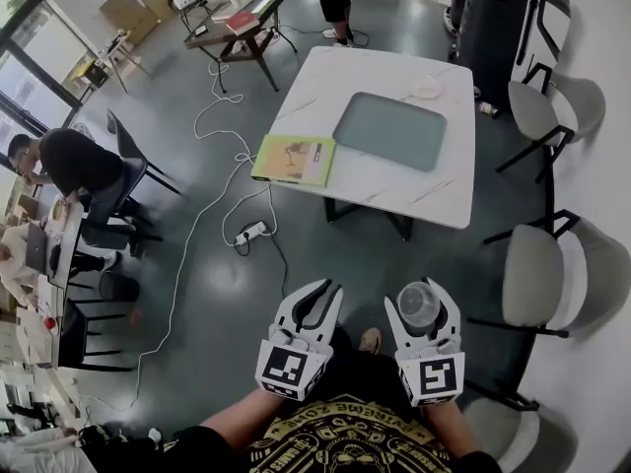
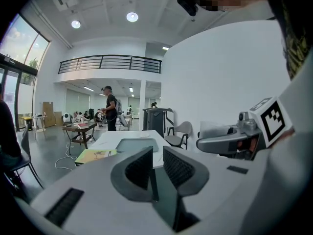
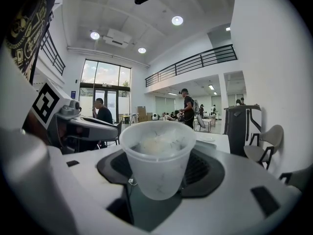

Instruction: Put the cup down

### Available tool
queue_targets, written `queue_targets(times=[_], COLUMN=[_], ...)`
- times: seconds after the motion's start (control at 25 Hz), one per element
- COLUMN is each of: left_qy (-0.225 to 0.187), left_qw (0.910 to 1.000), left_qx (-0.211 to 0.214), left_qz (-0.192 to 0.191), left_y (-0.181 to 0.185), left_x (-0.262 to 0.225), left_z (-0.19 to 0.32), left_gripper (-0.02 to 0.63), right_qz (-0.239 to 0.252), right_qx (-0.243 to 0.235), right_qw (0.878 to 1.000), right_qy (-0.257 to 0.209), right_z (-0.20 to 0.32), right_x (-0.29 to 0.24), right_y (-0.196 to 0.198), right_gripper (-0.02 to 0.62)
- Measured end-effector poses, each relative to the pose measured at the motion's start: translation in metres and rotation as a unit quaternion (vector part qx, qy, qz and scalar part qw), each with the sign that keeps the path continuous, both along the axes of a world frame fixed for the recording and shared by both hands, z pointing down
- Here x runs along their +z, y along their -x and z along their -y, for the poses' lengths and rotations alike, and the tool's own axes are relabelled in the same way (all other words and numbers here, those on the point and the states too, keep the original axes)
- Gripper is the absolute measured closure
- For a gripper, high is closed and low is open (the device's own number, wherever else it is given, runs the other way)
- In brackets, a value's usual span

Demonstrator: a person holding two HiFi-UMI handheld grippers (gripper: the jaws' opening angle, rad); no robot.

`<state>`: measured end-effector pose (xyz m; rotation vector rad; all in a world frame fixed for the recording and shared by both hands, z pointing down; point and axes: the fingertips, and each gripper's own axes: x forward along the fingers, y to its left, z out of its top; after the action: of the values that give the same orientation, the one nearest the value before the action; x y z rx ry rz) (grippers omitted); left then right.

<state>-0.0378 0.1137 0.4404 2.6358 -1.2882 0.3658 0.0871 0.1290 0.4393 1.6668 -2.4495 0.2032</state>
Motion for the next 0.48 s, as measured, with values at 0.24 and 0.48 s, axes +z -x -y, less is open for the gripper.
queue_targets(times=[0.24,0.48], left_qy=[0.002,0.002], left_qw=[0.9998,0.9991], left_qx=[0.018,0.042], left_qz=[0.002,-0.004], left_y=[-0.008,-0.019], left_x=[0.007,0.009], left_z=[0.018,0.053], left_gripper=[0.534,0.534], right_qz=[-0.006,-0.009], right_qx=[0.013,0.040], right_qw=[1.000,0.999], right_qy=[-0.003,0.005], right_z=[0.018,0.043], right_x=[0.001,0.006], right_y=[-0.005,-0.013], right_gripper=[0.328,0.328])
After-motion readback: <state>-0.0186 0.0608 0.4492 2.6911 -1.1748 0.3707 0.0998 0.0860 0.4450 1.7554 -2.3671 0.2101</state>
